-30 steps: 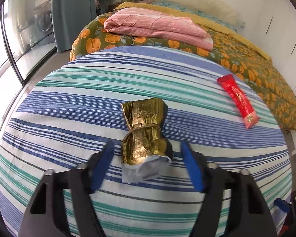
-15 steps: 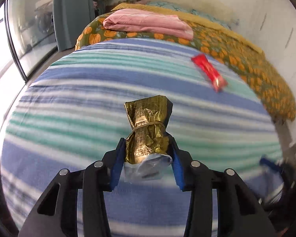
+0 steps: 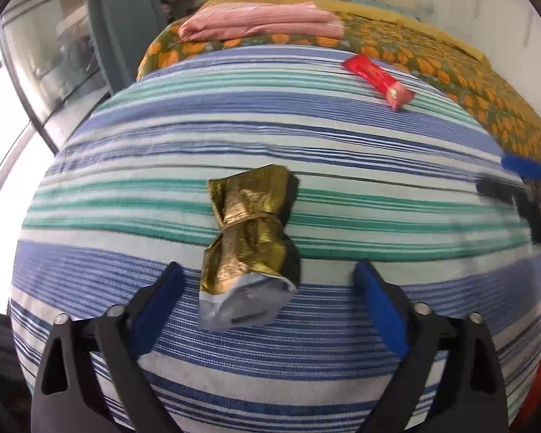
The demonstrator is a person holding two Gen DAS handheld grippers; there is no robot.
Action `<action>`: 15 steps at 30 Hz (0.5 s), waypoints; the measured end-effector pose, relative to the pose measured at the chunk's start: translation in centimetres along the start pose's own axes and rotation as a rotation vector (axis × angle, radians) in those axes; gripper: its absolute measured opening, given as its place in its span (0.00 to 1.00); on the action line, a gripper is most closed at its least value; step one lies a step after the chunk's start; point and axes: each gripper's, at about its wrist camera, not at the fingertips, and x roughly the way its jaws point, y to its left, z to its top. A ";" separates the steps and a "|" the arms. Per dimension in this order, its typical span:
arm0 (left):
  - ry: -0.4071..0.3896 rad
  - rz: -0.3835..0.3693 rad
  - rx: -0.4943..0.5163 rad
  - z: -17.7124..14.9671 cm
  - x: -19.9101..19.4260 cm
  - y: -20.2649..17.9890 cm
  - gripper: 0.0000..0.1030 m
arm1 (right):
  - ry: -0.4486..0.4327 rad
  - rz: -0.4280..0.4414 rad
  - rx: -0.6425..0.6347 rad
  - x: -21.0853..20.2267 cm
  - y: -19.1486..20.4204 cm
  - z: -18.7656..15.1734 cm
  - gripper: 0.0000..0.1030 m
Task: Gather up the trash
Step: 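Grasp the red snack wrapper with the right tool while the left tool holds the gold snack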
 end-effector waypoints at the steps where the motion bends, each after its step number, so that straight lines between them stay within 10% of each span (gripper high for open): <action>1: -0.001 0.001 0.001 0.1 0.1 0.1 0.96 | 0.012 -0.013 -0.008 1.0 -0.4 1.9 0.75; 12: -0.016 0.000 0.020 0.1 0.2 0.1 0.96 | 0.056 -0.055 0.022 9.1 -0.2 10.5 0.60; 15: -0.024 0.002 0.018 0.0 0.1 0.1 0.96 | 0.074 -0.054 0.043 10.3 -0.4 11.0 0.37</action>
